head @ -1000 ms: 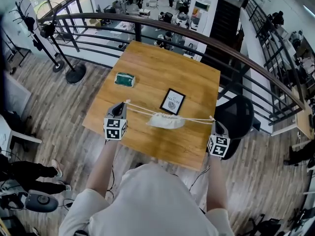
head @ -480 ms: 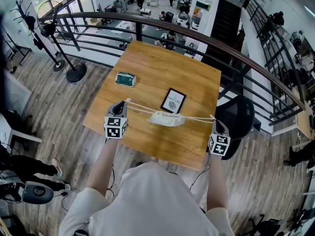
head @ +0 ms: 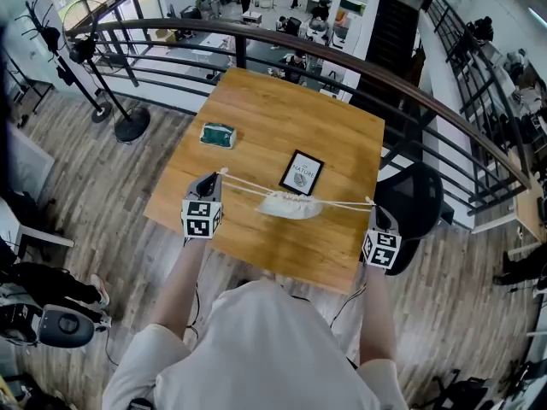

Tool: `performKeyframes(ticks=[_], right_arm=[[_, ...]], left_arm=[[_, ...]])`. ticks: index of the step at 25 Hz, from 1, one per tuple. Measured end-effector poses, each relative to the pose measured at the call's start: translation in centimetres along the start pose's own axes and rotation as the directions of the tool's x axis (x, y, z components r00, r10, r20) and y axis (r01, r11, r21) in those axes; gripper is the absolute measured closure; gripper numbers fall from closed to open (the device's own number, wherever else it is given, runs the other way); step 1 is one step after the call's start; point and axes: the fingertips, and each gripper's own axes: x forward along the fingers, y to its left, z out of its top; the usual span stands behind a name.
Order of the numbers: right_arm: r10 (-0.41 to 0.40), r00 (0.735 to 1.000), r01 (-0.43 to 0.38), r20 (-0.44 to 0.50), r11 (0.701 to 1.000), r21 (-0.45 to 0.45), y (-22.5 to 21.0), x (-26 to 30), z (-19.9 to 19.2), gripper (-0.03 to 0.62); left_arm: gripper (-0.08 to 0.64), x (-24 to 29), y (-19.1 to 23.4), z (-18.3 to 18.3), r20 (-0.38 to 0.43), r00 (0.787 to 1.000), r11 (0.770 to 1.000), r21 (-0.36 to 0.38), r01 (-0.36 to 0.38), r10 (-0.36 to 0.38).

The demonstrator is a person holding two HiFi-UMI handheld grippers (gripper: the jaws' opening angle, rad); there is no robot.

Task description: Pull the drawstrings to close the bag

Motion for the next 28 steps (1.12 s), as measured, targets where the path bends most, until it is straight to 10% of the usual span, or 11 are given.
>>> performKeyframes(ticks=[28], right_arm=[[0.024, 1.0, -0.024, -0.015, 1.0, -0.008, 1.6, 0.6, -0.5, 0.583]], left_arm=[[0.56, 0.2, 0.2, -0.1, -0.009, 1.0, 1.0, 0.003, 0.001, -0.001]])
